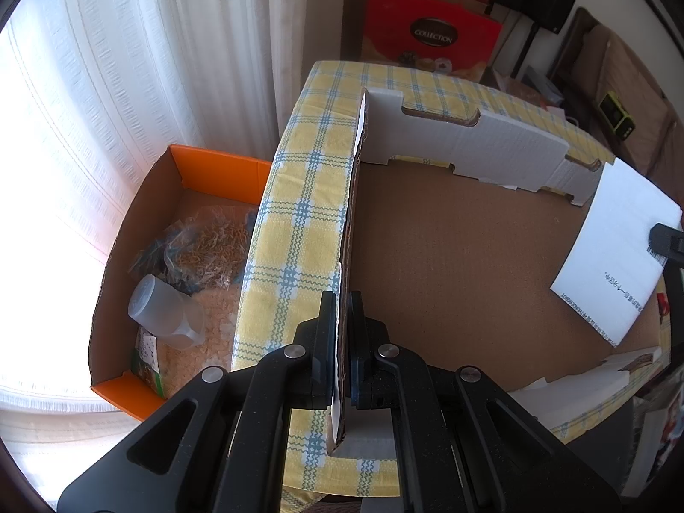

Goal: Organize objects
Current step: 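Carry the white sheet into the cardboard box and open the right tool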

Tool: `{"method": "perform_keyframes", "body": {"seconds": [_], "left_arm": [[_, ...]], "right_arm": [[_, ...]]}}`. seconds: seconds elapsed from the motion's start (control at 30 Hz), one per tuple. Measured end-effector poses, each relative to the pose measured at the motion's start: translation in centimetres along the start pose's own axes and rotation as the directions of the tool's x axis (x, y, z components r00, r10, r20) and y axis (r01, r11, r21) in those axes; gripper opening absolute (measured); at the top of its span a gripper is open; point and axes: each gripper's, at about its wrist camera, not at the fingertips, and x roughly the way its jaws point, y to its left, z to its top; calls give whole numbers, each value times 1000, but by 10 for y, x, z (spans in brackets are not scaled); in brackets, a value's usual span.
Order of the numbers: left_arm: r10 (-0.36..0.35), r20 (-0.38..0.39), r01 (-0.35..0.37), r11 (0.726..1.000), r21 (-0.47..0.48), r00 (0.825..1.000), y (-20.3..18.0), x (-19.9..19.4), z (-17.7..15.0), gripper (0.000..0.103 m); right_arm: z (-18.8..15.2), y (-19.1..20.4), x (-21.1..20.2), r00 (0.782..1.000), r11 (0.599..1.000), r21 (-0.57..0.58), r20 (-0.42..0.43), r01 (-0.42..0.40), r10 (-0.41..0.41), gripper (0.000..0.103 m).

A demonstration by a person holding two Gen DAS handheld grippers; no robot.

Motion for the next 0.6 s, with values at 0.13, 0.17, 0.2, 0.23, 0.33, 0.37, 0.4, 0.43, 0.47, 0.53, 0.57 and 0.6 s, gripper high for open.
{"method": "perform_keyframes", "body": {"seconds": [0.13,0.17,0.2,0.23,0.33,0.37,0.4,0.43,0.47,0.53,0.57,0.6], "left_arm": [[0,0,0,1000,0,1000,0,0,0,4],[0,0,0,1000,-1,1000,0,0,0,4],[0,1,0,1000,-1,1000,0,0,0,4],[0,1,0,1000,-1,1000,0,0,0,4],[0,0,0,1000,-1,1000,-1,0,0,4],[0,0,0,1000,-1,1000,0,0,0,4],[0,1,0,1000,-1,1000,0,0,0,4],[1,1,-1,1000,0,1000,-1,0,0,4],[1,1,-1,1000,0,1000,0,0,0,4],[2,1,-2,1000,2,1000,0,0,-1,4],[1,1,-1,1000,2,1000,0,0,-1,4],[1,1,-1,1000,1,1000,0,0,-1,4]], "right_arm": [[-1,9,-2,998,999,-36,-59,-23,20,4],[0,9,1,997,999,-45,-77,-18,15,4],[0,8,3,996,999,-48,-85,0,-5,4],[2,6,6,996,999,-51,-89,20,-25,4],[7,-1,15,993,997,-65,-109,42,-49,6],[9,-1,18,991,994,-83,-107,73,-82,7],[11,-1,19,987,988,-100,-92,120,-129,10],[13,-1,20,982,979,-118,-75,166,-175,14],[15,0,20,975,969,-136,-55,205,-214,16],[20,0,20,969,958,-157,-24,240,-247,23],[21,-1,20,969,957,-163,-17,241,-247,25],[23,-2,20,969,955,-169,-8,242,-247,29]]}}
